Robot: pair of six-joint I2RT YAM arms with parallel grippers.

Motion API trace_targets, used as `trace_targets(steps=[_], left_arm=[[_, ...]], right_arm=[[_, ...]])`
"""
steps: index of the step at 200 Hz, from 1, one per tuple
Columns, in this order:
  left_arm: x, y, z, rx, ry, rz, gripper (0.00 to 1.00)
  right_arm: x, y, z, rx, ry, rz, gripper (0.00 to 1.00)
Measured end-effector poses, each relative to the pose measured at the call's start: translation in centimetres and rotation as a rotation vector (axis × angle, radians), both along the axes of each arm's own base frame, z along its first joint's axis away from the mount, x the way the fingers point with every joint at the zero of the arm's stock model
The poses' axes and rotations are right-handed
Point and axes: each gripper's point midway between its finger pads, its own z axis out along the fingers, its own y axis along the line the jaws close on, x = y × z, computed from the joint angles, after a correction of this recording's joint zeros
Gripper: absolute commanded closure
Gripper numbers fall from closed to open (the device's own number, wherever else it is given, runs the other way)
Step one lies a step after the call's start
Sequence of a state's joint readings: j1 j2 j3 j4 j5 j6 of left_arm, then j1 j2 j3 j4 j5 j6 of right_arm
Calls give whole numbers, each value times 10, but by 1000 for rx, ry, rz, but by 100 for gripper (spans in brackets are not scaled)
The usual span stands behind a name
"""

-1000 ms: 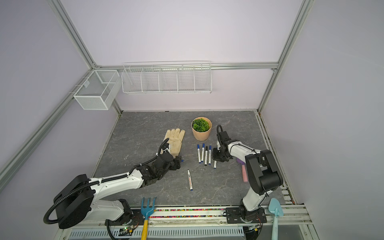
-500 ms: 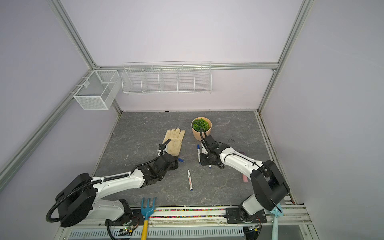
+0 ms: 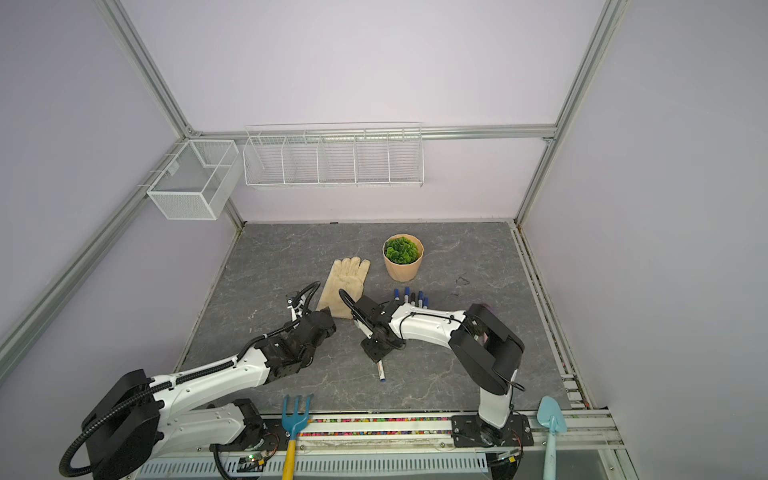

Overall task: Insert the pens into the pen caps
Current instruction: 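Grasp the loose white marker on the table with right gripper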

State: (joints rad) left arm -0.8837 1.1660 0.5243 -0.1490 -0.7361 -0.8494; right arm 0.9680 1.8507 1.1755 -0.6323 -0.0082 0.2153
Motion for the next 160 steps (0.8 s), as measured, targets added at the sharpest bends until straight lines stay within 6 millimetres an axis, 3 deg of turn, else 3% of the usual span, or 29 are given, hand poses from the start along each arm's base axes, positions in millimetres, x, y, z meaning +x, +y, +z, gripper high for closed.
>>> trace_targets(steps=[16, 46, 81, 100, 117, 139, 160], left_arm=[[-1, 2, 1, 1, -1, 5, 18], [-1, 1, 1, 0, -1, 1, 18], [1, -11, -1, -12, 9, -55, 18], [1, -23, -3, -31, 21, -108, 18], [0, -35, -5, -53, 33, -167, 18], [-1, -58, -5, -90, 45, -279, 18], [-6, -87, -2, -134, 35, -432, 19]], right_arm=[[4, 4, 0, -20, -19, 10, 62], [11, 2, -2, -68, -51, 7, 85], [15, 2, 0, -60, -60, -8, 92], [29, -3, 8, -6, -83, -69, 92], [50, -12, 31, 118, -112, -184, 92], [87, -28, 80, 347, -204, -373, 92], [105, -33, 116, 520, -274, -467, 92]])
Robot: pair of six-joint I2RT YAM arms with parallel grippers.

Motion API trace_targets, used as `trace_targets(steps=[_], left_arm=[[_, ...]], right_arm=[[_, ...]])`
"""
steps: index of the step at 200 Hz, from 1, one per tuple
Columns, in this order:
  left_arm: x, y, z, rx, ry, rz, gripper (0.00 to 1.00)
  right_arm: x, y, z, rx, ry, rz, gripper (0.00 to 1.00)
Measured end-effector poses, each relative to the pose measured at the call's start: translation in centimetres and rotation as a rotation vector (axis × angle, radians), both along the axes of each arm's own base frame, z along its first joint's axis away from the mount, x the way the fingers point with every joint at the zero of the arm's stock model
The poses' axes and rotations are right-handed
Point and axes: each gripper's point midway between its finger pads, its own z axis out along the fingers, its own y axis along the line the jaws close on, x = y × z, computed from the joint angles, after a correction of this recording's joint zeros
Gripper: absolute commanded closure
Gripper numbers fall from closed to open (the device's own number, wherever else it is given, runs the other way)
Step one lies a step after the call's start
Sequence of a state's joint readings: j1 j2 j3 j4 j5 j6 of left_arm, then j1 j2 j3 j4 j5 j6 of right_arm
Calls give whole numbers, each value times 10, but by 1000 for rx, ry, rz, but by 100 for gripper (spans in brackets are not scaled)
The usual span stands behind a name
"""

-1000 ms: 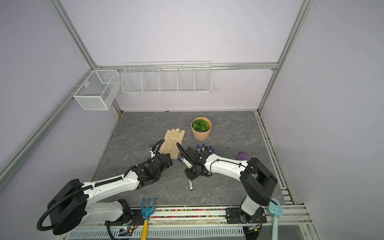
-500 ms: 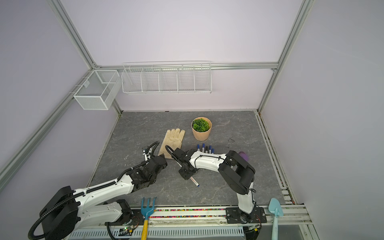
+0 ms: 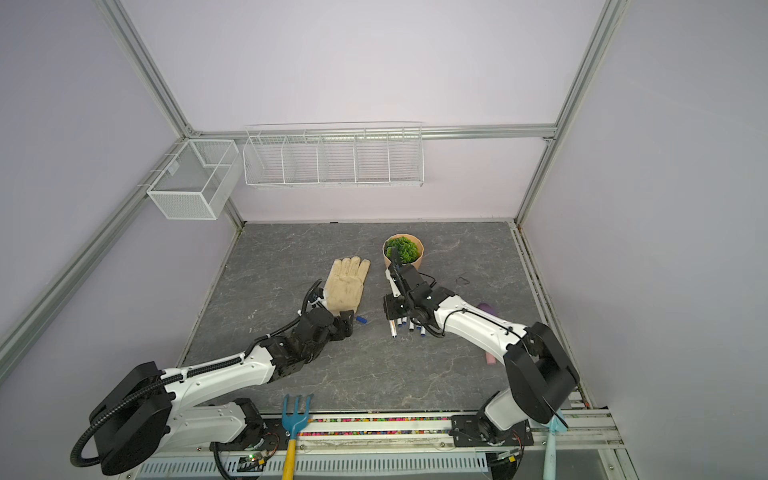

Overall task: Insert the pens into the pen caps
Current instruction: 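Grasp the loose white marker on the table with right gripper, then lift the marker upright with right gripper while left gripper closes on it, then reach the right gripper to the blue cap by the glove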

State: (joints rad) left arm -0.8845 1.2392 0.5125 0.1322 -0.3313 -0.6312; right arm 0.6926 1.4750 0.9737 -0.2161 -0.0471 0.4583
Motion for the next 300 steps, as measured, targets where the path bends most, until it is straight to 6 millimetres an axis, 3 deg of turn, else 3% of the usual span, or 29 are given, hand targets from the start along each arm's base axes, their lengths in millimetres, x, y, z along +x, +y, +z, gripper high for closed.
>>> trace_targets(steps=[13, 42, 102, 159, 178, 207, 271, 285, 300], left_arm=[[-7, -17, 4, -27, -18, -100, 19], [-24, -46, 17, -80, -71, -289, 19], [-39, -64, 30, -116, -121, -447, 20], [-35, -70, 19, -96, -94, -448, 44], [-34, -71, 21, -103, -103, -442, 55], [-30, -70, 28, -129, -124, -411, 63], [-25, -67, 35, -154, -147, -368, 100], [-25, -67, 35, -151, -149, -364, 100], [-25, -67, 34, -149, -144, -358, 100]], right_arm=[[3, 5, 12, 83, -29, -18, 92], [3, 14, 19, 181, -29, -25, 92], [0, 35, 43, 314, -44, 45, 92], [-10, 47, 52, 370, -32, 125, 92], [-11, 48, 52, 373, -32, 136, 92], [-14, 49, 53, 374, -34, 160, 93], [-21, 52, 54, 372, -38, 214, 93], [-22, 51, 53, 368, -39, 222, 89], [-22, 51, 53, 359, -37, 225, 74]])
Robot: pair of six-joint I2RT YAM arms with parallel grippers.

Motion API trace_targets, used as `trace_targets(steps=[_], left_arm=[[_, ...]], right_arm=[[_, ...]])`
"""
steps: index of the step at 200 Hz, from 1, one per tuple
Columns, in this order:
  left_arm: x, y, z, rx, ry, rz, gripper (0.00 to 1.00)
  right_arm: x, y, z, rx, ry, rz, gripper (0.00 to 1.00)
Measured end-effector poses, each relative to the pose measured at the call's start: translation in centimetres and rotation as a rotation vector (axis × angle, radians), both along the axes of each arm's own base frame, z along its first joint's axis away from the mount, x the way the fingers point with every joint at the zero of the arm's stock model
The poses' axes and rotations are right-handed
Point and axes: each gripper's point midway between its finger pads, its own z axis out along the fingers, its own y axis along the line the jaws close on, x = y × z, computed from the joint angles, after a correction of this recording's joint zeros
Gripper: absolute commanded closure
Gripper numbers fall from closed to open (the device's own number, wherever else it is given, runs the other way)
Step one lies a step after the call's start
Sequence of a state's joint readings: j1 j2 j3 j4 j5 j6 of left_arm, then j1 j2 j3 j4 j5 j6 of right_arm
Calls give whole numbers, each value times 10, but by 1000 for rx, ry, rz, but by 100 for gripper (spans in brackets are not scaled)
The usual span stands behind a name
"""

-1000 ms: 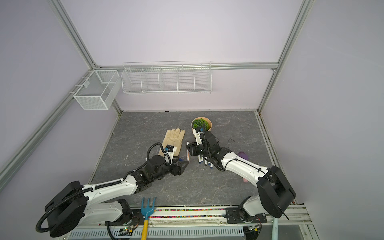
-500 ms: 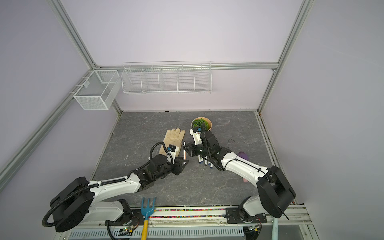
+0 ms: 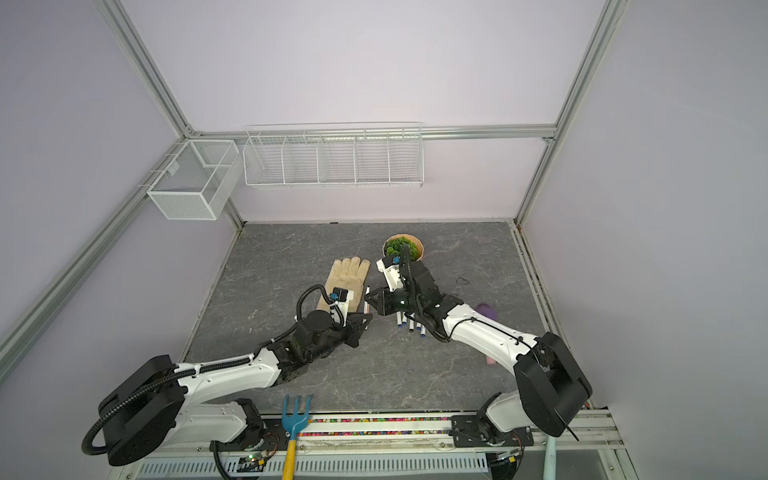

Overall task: Insert the pens into the pen caps
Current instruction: 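Reach the right gripper to the blue cap by the glove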

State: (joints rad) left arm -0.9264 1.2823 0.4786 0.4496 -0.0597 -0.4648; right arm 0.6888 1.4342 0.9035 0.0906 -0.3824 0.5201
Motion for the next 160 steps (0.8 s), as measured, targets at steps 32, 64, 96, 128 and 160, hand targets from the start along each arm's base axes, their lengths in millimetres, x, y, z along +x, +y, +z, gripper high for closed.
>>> trace_targets(steps=[32, 64, 96, 128, 160], left_arm=[[22, 34, -15, 29, 53, 212, 100], [35, 96, -24, 40, 85, 491, 100], [32, 135, -16, 20, 72, 658, 100], [26, 162, -18, 12, 67, 758, 100], [21, 173, -22, 29, 72, 794, 100]], right_arm=[[-4, 0, -3, -49, 24, 22, 59], [2, 11, -24, -162, 54, 32, 58], [8, 32, -71, -340, 121, 64, 59], [14, 45, -122, -503, 188, 95, 60], [18, 44, -156, -622, 213, 118, 60]])
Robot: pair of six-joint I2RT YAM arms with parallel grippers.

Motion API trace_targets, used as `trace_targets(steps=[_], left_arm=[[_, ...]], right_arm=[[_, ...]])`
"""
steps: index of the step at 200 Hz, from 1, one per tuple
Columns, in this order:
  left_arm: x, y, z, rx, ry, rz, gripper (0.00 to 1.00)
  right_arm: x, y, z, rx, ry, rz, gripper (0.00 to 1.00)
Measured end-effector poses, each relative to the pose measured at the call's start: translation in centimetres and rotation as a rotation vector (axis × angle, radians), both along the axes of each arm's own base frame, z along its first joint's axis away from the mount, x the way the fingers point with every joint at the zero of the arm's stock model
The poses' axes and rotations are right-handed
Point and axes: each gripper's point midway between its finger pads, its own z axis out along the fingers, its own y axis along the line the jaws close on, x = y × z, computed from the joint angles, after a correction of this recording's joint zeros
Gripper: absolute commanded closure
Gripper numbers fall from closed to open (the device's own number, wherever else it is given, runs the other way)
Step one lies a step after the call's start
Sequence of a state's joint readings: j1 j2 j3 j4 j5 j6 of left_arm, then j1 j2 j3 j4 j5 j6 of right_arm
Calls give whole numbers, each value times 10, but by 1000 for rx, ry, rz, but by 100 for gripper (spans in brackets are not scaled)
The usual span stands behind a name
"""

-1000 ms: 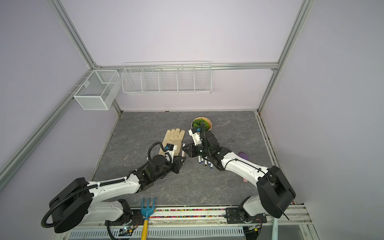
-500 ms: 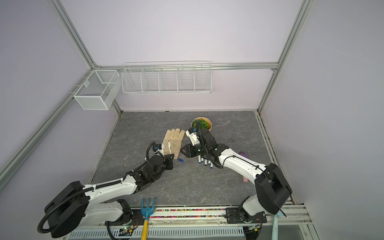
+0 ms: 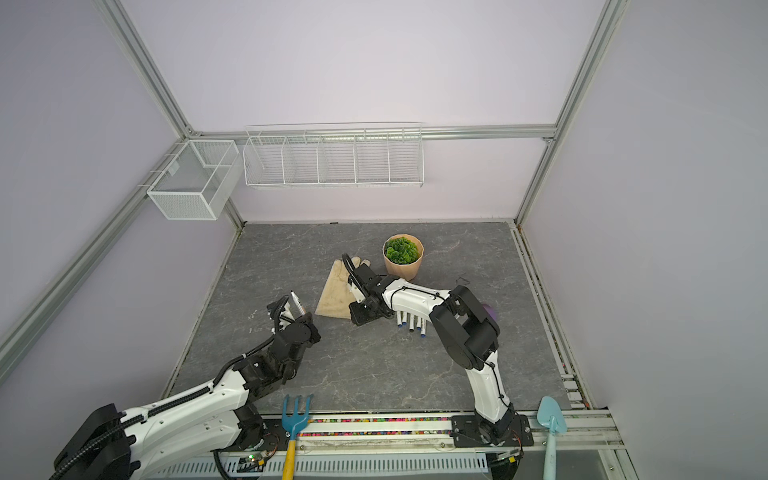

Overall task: Insert the pens into the pen caps
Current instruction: 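Reach the right gripper to the blue cap by the glove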

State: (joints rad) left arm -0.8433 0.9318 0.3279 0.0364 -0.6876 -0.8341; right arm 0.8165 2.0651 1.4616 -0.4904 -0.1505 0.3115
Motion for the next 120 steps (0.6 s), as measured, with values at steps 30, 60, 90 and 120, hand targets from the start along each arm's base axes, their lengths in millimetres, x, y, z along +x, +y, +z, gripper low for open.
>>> trace_targets(steps=[30, 60, 90, 120], left_arm=[[-1, 2, -1, 7, 6, 5, 100], [-1, 2, -2, 10, 8, 5, 100], [-1, 2, -6, 20, 18, 4, 100], [-1, 1, -10, 29, 29, 1, 100]], right_arm=[[4, 1, -7, -55, -19, 32, 61], [0, 8, -9, -100, -56, 86, 63], [-8, 9, -12, -167, -121, 147, 67], [-12, 7, -14, -225, -192, 201, 72]])
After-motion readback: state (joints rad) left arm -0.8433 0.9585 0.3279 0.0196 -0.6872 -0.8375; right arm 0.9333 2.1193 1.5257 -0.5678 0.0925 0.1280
